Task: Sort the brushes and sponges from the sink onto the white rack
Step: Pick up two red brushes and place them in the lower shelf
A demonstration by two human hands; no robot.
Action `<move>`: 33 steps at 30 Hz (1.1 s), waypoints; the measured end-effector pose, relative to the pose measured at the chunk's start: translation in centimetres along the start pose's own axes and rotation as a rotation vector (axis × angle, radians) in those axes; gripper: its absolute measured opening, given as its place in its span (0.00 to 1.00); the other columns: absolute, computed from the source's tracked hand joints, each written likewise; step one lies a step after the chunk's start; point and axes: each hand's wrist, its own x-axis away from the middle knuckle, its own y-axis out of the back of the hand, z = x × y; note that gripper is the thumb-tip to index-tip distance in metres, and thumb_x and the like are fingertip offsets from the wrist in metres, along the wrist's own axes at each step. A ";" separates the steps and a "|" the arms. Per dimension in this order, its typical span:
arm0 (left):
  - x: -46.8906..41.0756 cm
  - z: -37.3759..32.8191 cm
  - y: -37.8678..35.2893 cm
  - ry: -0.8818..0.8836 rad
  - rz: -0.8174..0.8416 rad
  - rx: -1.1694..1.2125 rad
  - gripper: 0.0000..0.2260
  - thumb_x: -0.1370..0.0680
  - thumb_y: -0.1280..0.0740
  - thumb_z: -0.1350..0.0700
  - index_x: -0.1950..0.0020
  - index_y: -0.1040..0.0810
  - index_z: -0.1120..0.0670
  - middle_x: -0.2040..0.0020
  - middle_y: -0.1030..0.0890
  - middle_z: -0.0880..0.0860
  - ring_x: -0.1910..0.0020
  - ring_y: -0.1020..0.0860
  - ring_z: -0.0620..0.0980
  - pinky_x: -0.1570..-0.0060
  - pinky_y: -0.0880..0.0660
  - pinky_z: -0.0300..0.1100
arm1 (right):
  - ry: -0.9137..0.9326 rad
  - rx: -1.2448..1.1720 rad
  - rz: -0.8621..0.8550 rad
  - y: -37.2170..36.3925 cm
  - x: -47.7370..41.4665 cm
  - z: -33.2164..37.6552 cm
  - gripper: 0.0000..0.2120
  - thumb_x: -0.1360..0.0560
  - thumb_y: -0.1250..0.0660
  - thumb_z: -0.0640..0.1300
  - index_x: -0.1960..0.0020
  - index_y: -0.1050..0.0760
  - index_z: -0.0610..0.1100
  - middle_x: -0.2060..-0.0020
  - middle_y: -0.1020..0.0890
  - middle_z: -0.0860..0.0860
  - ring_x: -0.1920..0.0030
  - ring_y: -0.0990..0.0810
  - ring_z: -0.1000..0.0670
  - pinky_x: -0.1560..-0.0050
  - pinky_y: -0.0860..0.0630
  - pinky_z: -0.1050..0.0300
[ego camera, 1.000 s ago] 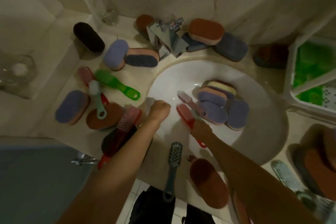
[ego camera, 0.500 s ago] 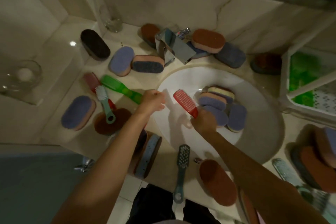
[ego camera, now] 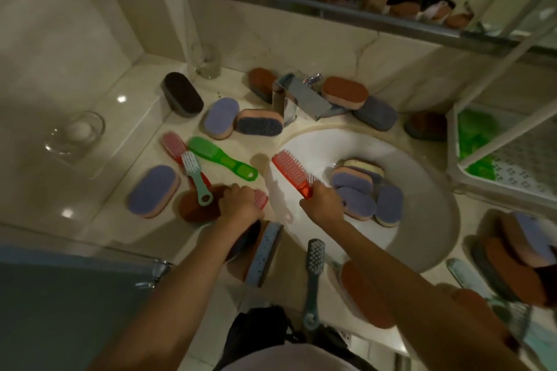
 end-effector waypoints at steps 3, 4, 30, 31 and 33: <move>0.5 -0.5 0.4 -0.008 -0.065 0.101 0.26 0.26 0.32 0.53 0.31 0.36 0.59 0.32 0.34 0.60 0.34 0.31 0.60 0.37 0.31 0.49 | -0.032 0.023 -0.025 1.0 0.3 -0.4 0.12 0.29 0.36 0.40 0.46 0.28 0.39 0.52 0.19 0.41 0.51 0.20 0.40 0.55 0.24 0.51; 0.7 -0.7 0.8 -0.029 -0.098 0.138 0.26 0.25 0.33 0.55 0.30 0.37 0.59 0.32 0.34 0.60 0.35 0.31 0.60 0.38 0.31 0.49 | -0.040 0.023 -0.026 1.4 0.4 -0.5 0.10 0.29 0.36 0.40 0.48 0.28 0.39 0.54 0.20 0.41 0.52 0.20 0.39 0.57 0.25 0.51; 11.0 -34.1 -2.2 -0.751 -0.108 0.239 0.23 0.23 0.38 0.55 0.32 0.40 0.60 0.36 0.28 0.63 0.38 0.27 0.65 0.43 0.29 0.52 | -0.440 -0.402 -0.518 20.9 8.4 -25.0 0.06 0.29 0.35 0.41 0.54 0.23 0.42 0.61 0.20 0.46 0.57 0.21 0.45 0.60 0.31 0.57; 10.9 -35.3 -2.6 -0.762 -0.102 0.218 0.24 0.24 0.37 0.56 0.31 0.41 0.60 0.35 0.29 0.63 0.38 0.27 0.64 0.43 0.29 0.52 | -0.447 -0.405 -0.515 21.6 7.8 -25.8 0.07 0.29 0.34 0.41 0.53 0.22 0.40 0.61 0.19 0.44 0.56 0.21 0.44 0.59 0.31 0.56; 10.4 -37.8 -3.0 -0.761 -0.092 0.211 0.26 0.24 0.36 0.56 0.30 0.42 0.60 0.35 0.29 0.63 0.37 0.27 0.64 0.42 0.29 0.53 | -0.437 -0.413 -0.520 22.9 6.0 -27.4 0.08 0.30 0.33 0.40 0.53 0.21 0.37 0.59 0.18 0.40 0.54 0.20 0.41 0.58 0.29 0.54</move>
